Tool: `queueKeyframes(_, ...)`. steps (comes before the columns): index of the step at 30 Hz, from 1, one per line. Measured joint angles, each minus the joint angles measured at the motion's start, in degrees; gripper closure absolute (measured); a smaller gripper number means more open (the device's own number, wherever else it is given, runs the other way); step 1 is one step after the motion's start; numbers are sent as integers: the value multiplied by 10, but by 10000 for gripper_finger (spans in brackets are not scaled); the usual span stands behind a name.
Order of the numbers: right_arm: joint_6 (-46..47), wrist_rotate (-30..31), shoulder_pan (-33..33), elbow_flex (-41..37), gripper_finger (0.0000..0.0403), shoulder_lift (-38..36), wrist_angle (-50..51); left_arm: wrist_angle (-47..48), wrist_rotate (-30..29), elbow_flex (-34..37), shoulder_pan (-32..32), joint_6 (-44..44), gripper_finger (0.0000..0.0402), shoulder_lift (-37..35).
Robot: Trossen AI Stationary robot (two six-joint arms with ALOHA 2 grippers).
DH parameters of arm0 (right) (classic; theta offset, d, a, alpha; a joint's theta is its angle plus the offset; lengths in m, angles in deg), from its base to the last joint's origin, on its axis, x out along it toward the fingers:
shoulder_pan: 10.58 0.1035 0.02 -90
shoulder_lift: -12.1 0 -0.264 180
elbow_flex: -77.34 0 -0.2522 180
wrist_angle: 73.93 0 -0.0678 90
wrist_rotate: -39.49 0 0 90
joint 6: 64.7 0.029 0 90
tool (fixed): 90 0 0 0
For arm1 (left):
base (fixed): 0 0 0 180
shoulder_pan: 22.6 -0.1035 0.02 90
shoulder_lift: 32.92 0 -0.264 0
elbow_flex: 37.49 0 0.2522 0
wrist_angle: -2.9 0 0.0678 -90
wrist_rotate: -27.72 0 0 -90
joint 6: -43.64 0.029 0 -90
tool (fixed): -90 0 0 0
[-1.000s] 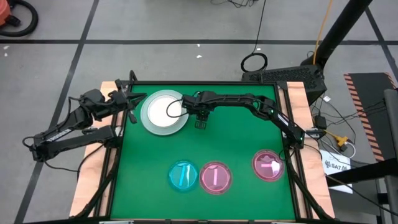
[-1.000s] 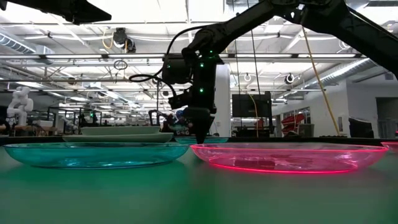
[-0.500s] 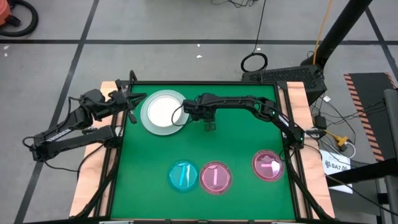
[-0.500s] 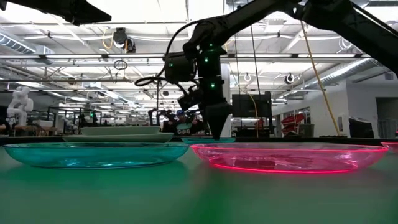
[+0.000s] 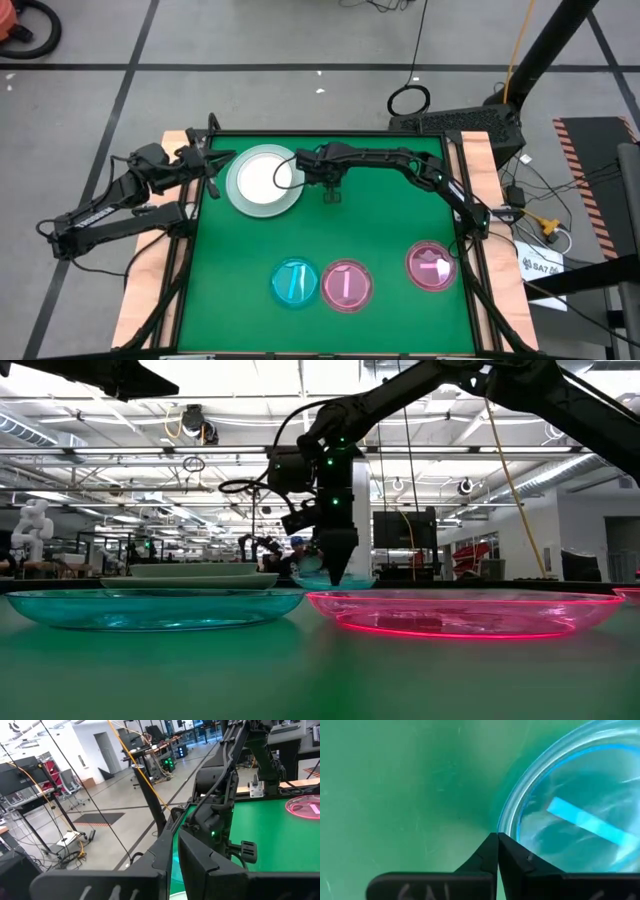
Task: Stack plastic plates
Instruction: Stack the top blue plate on top of the white plate
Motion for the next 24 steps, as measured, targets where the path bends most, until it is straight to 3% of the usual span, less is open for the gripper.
queueKeyframes(15,28,1,0,0,396,0,5,3,0,0,0,0,364,0)
queueKeyframes(24,32,7,0,1,325,0,5,3,0,0,0,-4,364,0)
